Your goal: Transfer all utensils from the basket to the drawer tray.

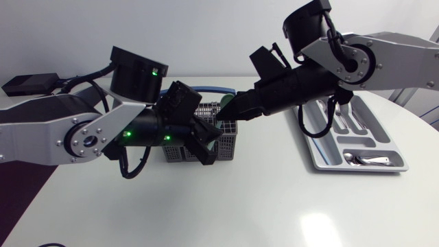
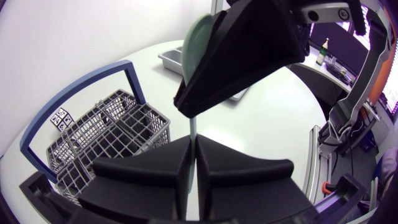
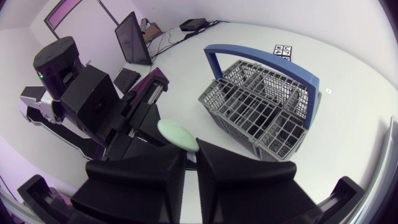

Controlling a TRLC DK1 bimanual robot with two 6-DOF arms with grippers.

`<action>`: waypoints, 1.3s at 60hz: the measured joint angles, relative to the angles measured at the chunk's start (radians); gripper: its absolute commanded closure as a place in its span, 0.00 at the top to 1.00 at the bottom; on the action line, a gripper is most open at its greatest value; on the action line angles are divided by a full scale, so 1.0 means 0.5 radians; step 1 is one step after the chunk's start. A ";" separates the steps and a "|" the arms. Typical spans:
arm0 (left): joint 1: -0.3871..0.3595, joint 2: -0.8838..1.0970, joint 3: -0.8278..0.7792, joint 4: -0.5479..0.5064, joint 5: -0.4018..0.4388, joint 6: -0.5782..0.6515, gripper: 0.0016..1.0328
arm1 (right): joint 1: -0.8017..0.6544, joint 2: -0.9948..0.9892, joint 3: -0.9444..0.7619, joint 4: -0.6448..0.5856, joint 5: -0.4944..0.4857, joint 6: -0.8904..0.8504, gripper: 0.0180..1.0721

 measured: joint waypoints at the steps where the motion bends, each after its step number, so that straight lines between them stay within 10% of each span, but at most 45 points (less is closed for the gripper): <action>1: -0.001 0.001 0.000 0.003 -0.001 0.000 0.09 | 0.000 0.000 0.000 0.000 -0.001 0.000 0.05; 15: -0.001 -0.002 0.000 0.002 0.007 -0.006 0.51 | -0.005 0.000 -0.001 0.002 0.026 -0.002 0.05; 34: 0.024 -0.107 0.000 -0.137 0.009 -0.005 0.84 | -0.090 -0.011 -0.076 -0.046 0.054 -0.104 0.05; 56: 0.304 -0.372 -0.001 -0.443 0.008 0.121 0.89 | -0.764 -0.134 -0.151 -0.707 0.083 -0.974 0.05; 78: 0.559 -0.635 -0.108 -0.584 0.008 0.191 0.94 | -1.612 -0.041 -0.151 -0.943 0.516 -2.136 0.05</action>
